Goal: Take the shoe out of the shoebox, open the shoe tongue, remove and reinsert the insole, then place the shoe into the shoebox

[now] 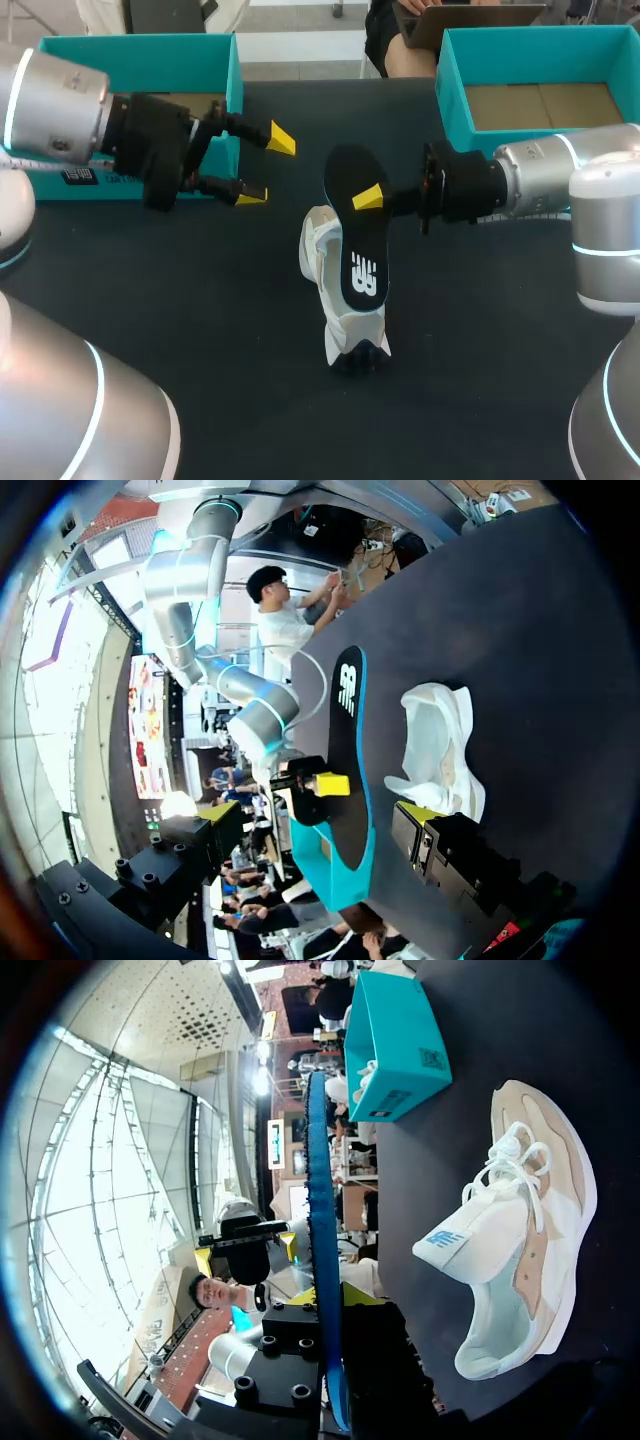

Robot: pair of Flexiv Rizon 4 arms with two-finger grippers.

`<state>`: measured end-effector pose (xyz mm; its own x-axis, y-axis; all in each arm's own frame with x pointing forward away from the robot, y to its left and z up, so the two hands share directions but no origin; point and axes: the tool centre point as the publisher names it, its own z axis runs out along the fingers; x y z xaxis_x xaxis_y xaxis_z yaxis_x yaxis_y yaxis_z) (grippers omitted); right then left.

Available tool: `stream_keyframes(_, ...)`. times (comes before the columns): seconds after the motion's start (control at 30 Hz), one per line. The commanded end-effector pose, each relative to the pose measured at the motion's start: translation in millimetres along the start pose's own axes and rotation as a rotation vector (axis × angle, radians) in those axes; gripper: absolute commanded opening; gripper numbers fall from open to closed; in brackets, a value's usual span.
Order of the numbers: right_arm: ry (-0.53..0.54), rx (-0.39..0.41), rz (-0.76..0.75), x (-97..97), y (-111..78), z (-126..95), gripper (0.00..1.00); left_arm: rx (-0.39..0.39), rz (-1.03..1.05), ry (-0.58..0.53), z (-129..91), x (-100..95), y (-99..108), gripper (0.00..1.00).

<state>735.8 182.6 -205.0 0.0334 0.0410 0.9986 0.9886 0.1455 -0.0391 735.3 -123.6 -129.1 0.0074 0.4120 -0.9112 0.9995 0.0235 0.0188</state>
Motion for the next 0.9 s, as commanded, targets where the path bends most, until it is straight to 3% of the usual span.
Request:
stream_keyframes(0.03, 0.0, -0.006, 0.001, 3.1, -0.9, 3.8, 0.0, -0.003, -0.016, -0.115, 9.8, 15.3, 1.3, 1.0)
stream_keyframes(0.3, 0.008, -0.019, 0.005, 11.1, -0.9, 13.9, 0.0, -0.024, -0.039, -0.096, 35.3, 30.7, 16.7, 1.0)
stream_keyframes(0.43, 0.009, -0.029, 0.001, 13.9, -1.8, 19.2, 0.0, -0.037, -0.083, -0.149, 51.0, 29.6, 21.5, 1.0)
stream_keyframes(0.77, 0.012, -0.052, -0.016, 15.8, -4.7, 30.5, 0.0, -0.044, -0.112, -0.214, 80.9, 35.7, 29.0, 0.63)
stream_keyframes(0.9, 0.014, -0.055, -0.022, 17.1, -4.6, 32.8, 0.0, -0.052, -0.113, -0.245, 87.6, 41.9, 33.9, 0.67)
